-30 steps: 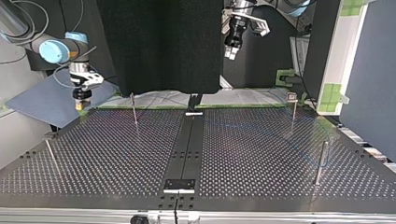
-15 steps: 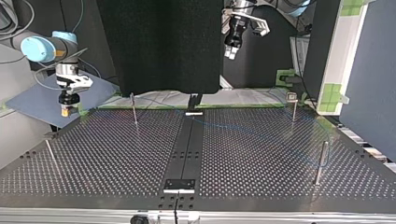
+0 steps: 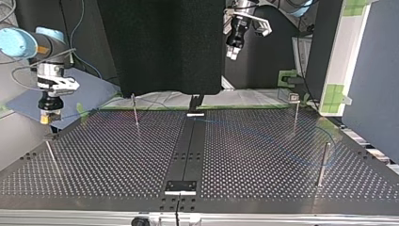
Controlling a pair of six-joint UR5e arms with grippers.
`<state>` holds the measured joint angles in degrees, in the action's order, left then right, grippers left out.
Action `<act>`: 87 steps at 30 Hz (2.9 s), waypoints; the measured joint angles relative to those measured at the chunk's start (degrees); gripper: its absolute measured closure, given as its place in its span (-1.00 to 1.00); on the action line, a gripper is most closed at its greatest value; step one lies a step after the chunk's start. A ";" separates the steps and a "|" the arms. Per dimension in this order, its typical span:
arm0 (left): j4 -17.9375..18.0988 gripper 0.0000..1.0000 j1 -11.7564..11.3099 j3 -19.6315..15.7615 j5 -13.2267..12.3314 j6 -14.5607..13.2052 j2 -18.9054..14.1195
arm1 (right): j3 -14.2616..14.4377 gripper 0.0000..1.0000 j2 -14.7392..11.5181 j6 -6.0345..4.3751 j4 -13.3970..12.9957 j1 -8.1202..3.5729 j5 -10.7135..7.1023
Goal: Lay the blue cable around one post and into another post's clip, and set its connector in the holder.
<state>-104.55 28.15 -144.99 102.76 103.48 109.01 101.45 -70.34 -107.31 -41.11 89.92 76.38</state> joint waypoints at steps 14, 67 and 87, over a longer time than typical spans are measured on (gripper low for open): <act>-0.67 -1.00 -0.02 0.01 0.01 -0.22 0.00 | 1.02 1.00 -4.54 4.26 0.73 -2.25 -1.50; -3.04 -1.00 -0.87 1.57 0.12 0.14 0.00 | -11.55 1.00 5.67 13.28 11.29 -3.28 -8.78; -3.04 -1.00 -0.88 1.63 0.12 0.14 0.00 | -14.29 1.00 6.04 12.37 17.87 -3.72 -9.00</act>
<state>-107.59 27.27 -143.35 102.87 103.62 109.01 87.17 -64.30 -94.95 -23.24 86.19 67.38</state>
